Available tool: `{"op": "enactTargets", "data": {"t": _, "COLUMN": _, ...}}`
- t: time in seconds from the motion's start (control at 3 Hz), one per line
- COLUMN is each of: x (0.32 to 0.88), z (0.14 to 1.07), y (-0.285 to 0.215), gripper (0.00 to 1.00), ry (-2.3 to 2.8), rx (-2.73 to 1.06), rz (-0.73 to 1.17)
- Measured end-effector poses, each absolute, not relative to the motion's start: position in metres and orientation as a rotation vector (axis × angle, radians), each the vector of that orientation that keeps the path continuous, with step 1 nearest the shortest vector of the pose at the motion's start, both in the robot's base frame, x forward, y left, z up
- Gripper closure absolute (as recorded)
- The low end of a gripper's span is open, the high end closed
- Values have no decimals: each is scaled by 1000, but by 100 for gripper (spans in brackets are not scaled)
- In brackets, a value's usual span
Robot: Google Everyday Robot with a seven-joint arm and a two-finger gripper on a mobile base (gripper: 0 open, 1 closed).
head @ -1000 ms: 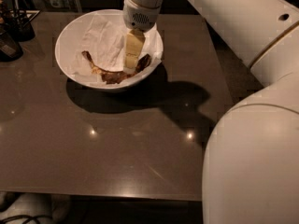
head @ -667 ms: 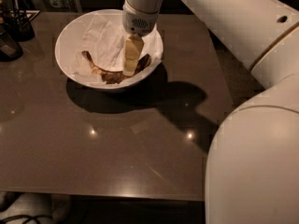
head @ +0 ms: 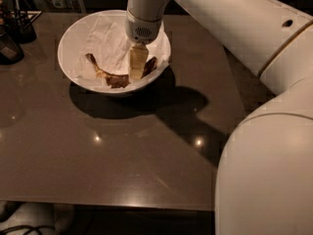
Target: Pick banana from white bowl
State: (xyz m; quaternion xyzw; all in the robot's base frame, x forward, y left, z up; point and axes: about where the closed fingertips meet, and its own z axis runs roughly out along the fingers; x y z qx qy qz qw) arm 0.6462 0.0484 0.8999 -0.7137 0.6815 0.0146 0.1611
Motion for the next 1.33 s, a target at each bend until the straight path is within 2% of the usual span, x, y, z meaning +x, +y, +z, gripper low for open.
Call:
{"op": "enactTargets", "data": {"t": 0.33, "x": 648, "z": 894, "y": 53, "gripper": 22, "ry": 1936, "rx": -2067, "rz": 19}}
{"op": "enactTargets", "data": {"t": 0.67, "x": 649, "z": 889, "y": 55, "gripper": 32, "ry": 1935, "rx": -2083, "rz": 11}}
{"op": "enactTargets", "data": {"t": 1.0, "x": 649, "z": 887, "y": 56, "gripper": 34, "ry": 1934, "rx": -2089, "rz": 11}}
{"op": "enactTargets", "data": {"t": 1.33, "x": 642, "z": 877, "y": 64, "gripper": 43, "ry": 1938, "rx": -2093, "rz": 32}}
